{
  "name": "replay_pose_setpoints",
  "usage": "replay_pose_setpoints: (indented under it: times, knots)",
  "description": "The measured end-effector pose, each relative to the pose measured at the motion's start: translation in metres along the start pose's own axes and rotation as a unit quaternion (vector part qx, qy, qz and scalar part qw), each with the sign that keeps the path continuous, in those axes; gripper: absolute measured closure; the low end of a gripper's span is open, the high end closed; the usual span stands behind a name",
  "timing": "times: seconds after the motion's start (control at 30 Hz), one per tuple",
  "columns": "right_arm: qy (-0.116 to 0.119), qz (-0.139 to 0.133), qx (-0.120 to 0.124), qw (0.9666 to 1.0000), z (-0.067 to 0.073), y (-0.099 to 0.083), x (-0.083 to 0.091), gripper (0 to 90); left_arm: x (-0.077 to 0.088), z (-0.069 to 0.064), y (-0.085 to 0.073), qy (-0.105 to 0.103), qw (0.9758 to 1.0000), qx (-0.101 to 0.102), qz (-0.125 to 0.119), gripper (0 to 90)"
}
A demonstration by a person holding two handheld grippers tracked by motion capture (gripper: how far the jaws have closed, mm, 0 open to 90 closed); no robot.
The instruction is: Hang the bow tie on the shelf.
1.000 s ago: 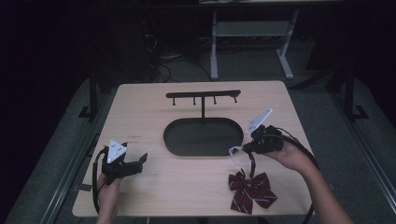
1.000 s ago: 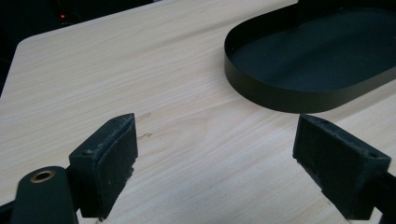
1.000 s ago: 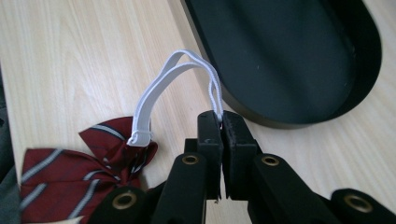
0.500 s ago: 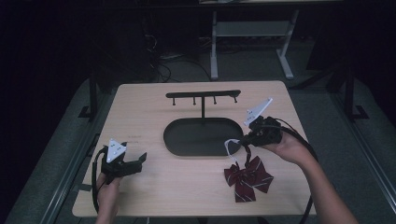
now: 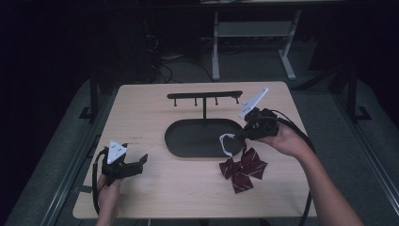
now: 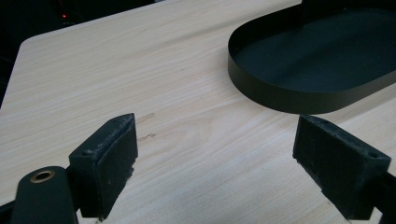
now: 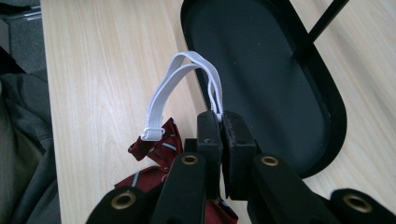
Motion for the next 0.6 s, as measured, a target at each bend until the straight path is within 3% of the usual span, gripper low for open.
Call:
replay_pose_setpoints:
  times: [0.6]
  knots:
    - [0.024, -0.004, 0.001, 0.9997, -0.008, 0.030, 0.002, 86.3, 0.000, 0.000, 0.000, 0.002, 1.0000, 0.003, 0.000, 13.5]
Point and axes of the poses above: each handheld gripper's, and its own axes: x roughly backward along the jaws, y roughly out of its top, z roughly to its left, the point moved 5 cm from there along -x, roughly forward along the jaws, and after that the axes turned 9 degrees about -z, right-handed, at the moved point
